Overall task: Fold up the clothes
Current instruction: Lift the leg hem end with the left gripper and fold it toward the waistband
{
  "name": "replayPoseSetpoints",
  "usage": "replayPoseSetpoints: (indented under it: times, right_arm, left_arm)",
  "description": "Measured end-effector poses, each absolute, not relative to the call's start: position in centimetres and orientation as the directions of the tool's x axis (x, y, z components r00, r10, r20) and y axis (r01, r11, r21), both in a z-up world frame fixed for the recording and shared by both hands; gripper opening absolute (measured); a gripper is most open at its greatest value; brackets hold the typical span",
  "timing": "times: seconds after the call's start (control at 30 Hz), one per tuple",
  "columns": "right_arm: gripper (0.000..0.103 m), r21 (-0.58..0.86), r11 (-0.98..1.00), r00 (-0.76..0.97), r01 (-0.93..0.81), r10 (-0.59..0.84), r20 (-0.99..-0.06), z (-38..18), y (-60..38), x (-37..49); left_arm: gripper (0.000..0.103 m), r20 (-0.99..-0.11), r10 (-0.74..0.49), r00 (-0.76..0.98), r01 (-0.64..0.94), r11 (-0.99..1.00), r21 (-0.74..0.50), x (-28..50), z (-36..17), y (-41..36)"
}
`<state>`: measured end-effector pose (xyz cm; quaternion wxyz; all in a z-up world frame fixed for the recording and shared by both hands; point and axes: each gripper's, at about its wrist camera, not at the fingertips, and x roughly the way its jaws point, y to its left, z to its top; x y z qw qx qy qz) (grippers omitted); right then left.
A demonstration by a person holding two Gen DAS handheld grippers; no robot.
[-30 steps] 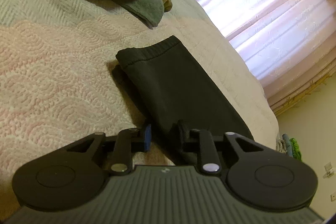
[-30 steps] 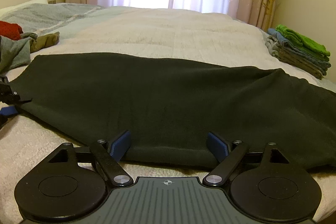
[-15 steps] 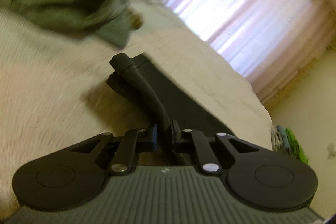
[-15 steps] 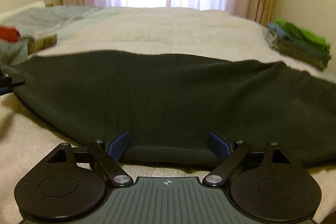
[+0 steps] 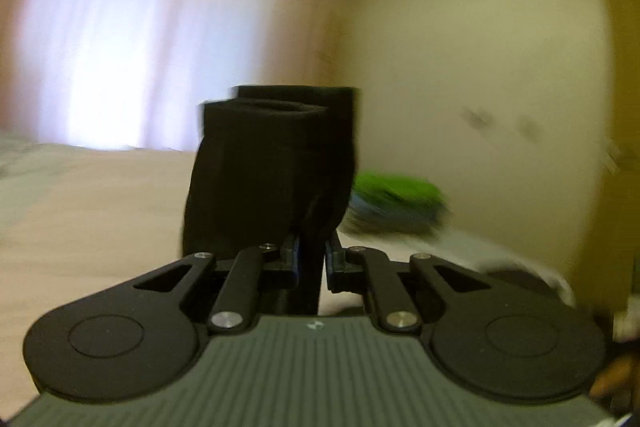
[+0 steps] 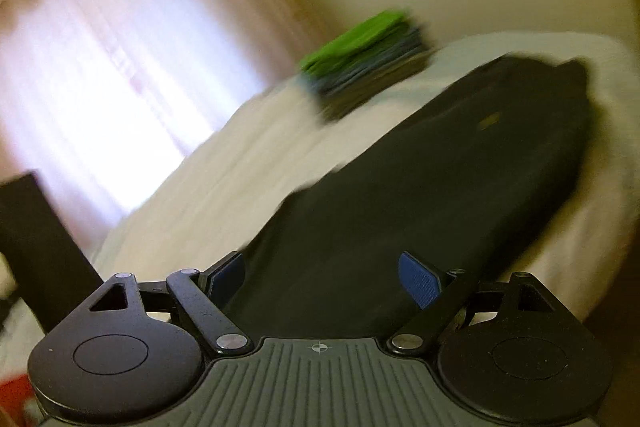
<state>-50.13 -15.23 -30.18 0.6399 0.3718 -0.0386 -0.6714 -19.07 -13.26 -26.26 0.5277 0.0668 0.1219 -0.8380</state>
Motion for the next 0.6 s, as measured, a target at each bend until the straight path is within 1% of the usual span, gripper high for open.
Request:
replayPoseSetpoints:
  times: [0.03, 0.1, 0.13, 0.17, 0.2, 0.23, 0.33, 0.37, 0.4, 0.43, 0.5, 0.57, 0.6]
  right_arm:
    - [0.087, 0.532, -0.202, 0.069, 0.822, -0.893, -0.445, -30.0, -15.1, -51.4]
    - [0.087, 0.519, -0.241, 0.035, 0.820, -0.884, -0.466, -30.1, -15.0, -53.5]
    - [0.087, 0.522, -0.255, 0.034, 0.814, -0.876, -0.481, -30.3, -14.9, -54.4]
    - [0.087, 0.537, -0.261, 0.050, 0.802, -0.867, -0.496, -30.6, -14.9, -55.2]
    - [0.087, 0.552, -0.266, 0.067, 0.790, -0.858, -0.510, -31.0, -14.9, -56.0]
    - [0.087, 0.578, -0.257, 0.098, 0.775, -0.853, -0.512, -31.3, -14.9, -56.7]
    - [0.086, 0.702, -0.167, 0.258, 0.693, -0.851, -0.457, -32.1, -15.5, -57.6]
    - [0.085, 0.744, -0.138, 0.320, 0.654, -0.840, -0.438, -32.4, -16.1, -57.6]
    - [0.074, 0.784, -0.111, 0.381, 0.611, -0.826, -0.414, -32.7, -16.8, -57.6]
    - [0.065, 0.812, -0.106, 0.432, 0.574, -0.803, -0.410, -33.1, -17.6, -57.4]
    - [0.059, 0.840, -0.155, 0.502, 0.521, -0.740, -0.448, -34.2, -19.5, -56.8]
    - [0.052, 0.849, -0.213, 0.525, 0.484, -0.705, -0.476, -35.5, -20.7, -56.4]
    - [0.047, 0.847, -0.218, 0.524, 0.485, -0.703, -0.481, -35.9, -21.0, -56.1]
  left_arm:
    - [0.013, -0.313, -0.822, -0.477, 0.878, -0.462, -0.125, -21.4, -27.7, -14.3]
    - [0.014, -0.488, -0.704, -0.515, 0.839, -0.531, -0.119, -25.8, -31.7, -16.3]
    - [0.016, -0.552, -0.664, -0.505, 0.833, -0.542, -0.111, -27.3, -33.5, -16.7]
    - [0.019, -0.596, -0.634, -0.492, 0.830, -0.548, -0.102, -28.3, -35.1, -16.8]
    - [0.019, -0.598, -0.641, -0.482, 0.836, -0.541, -0.094, -28.7, -36.0, -16.5]
    - [0.019, -0.583, -0.650, -0.488, 0.841, -0.529, -0.114, -28.3, -35.7, -16.2]
    - [0.019, -0.545, -0.653, -0.526, 0.841, -0.496, -0.218, -26.1, -33.9, -15.8]
    - [0.023, -0.525, -0.663, -0.533, 0.840, -0.487, -0.238, -25.0, -33.2, -15.3]
    - [0.026, -0.515, -0.676, -0.526, 0.847, -0.471, -0.247, -24.0, -32.7, -15.1]
    - [0.026, -0.511, -0.691, -0.512, 0.857, -0.451, -0.248, -22.9, -32.2, -14.9]
    - [0.026, -0.506, -0.714, -0.483, 0.875, -0.408, -0.259, -20.8, -31.4, -14.4]
    - [0.027, -0.509, -0.728, -0.459, 0.888, -0.358, -0.289, -19.0, -31.3, -13.7]
    - [0.027, -0.511, -0.732, -0.450, 0.891, -0.332, -0.309, -18.2, -31.4, -13.5]
